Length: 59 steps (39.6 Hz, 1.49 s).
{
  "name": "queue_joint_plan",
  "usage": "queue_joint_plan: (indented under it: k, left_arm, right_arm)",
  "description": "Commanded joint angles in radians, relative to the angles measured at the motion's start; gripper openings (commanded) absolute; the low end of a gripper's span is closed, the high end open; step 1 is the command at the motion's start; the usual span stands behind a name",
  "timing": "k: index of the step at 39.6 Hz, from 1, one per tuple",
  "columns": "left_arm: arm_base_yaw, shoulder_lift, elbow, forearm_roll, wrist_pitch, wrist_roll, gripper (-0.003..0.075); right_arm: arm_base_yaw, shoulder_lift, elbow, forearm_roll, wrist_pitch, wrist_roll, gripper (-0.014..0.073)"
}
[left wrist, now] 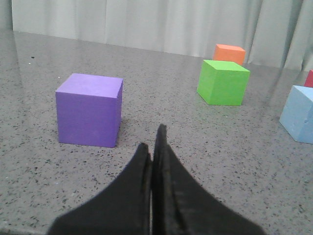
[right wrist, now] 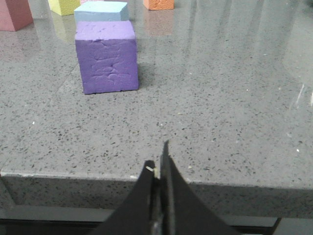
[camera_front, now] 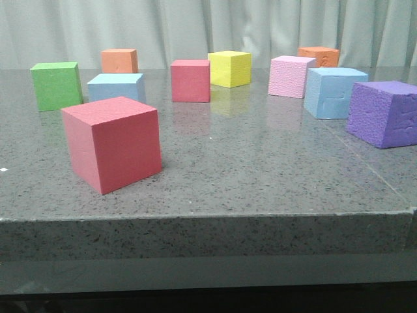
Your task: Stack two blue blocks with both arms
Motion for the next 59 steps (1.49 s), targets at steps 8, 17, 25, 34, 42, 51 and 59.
queue_joint_plan:
  k: [8,17,25,34,42,51,59]
  left_arm:
    - [0.001,-0.017,0.004,-0.007,-0.079,0.002,-0.0020]
    - [0.001,-0.017,0.004,-0.007,-0.079,0.002,-0.0020]
    - [0.001,-0.017,0.004,-0.007,-0.079,0.002,-0.0020]
    - [0.001,-0.017,0.004,-0.007,-0.079,0.002,-0.0020]
    - [0.001,-0.017,0.004,-0.007,-0.079,0.002,-0.0020]
    - [0.001,-0.017,0.004,-0.007,-0.102,0.002,-0.0020]
    - [0.001,-0.017,0.004,-0.009,-0.275,-0.003,-0.0020]
  right_arm:
    - [-0.005,-0.019,-0.006,0.002,-0.077,-0.006,-0.0068]
    - [-0.005,-0.019,-0.006,0.002,-0.077,-0.006,-0.0068]
    - [-0.005,-0.019,-0.006,0.002,-0.077,-0.006,-0.0068]
    - [-0.005,-0.019,-0.006,0.002,-0.077,-0.006,-0.0068]
    - [-0.005,-0.019,-0.006,0.002,-0.079,-0.006,-0.0068]
    - [-0.005,-0.019,-0.006,0.002,-0.137,-0.006,-0.0068]
    - [-0.005,-0.019,-0.006,0.002,-0.273,-0.006,-0.0068]
